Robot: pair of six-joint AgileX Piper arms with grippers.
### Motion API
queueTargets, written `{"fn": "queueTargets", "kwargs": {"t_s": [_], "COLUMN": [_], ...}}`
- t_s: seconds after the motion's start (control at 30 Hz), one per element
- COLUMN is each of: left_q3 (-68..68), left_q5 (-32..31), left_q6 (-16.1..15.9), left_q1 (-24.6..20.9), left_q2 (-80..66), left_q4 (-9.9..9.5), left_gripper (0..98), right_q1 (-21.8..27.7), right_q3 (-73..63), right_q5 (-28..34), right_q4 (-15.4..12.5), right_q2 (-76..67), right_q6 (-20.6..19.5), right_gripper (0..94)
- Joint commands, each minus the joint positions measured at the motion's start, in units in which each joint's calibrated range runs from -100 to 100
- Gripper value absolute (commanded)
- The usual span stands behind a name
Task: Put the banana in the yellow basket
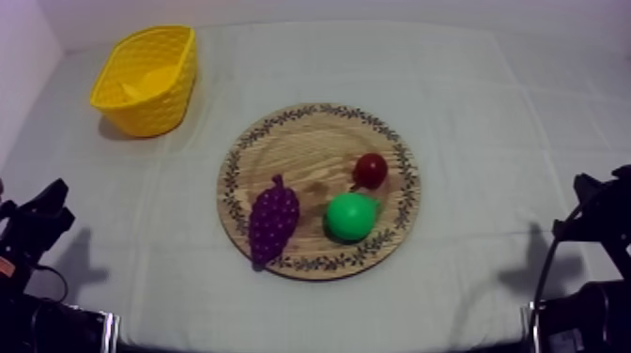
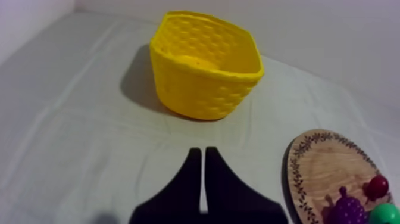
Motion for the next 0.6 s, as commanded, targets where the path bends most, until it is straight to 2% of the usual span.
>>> {"fn": "queueTargets", "kwargs": {"t_s": [0.0, 0.57], "left_q3": [0.0, 0.0], "left_q5": [0.0, 0.0], "left_q6": [-0.6, -0.9], "left_q1": [0.0, 0.0], "left_q2": [0.0, 0.0], "left_q4": [0.02, 0.02], "left_gripper": [0.1, 0.1], "right_q1": [0.0, 0.0], "right_q3": [0.1, 0.1], "right_q5": [0.0, 0.0], "right_q4": [0.0, 0.0], "right_q2": [0.0, 0.0], "right_q6": [0.0, 0.0], "right_gripper": [0.4, 0.4]}}
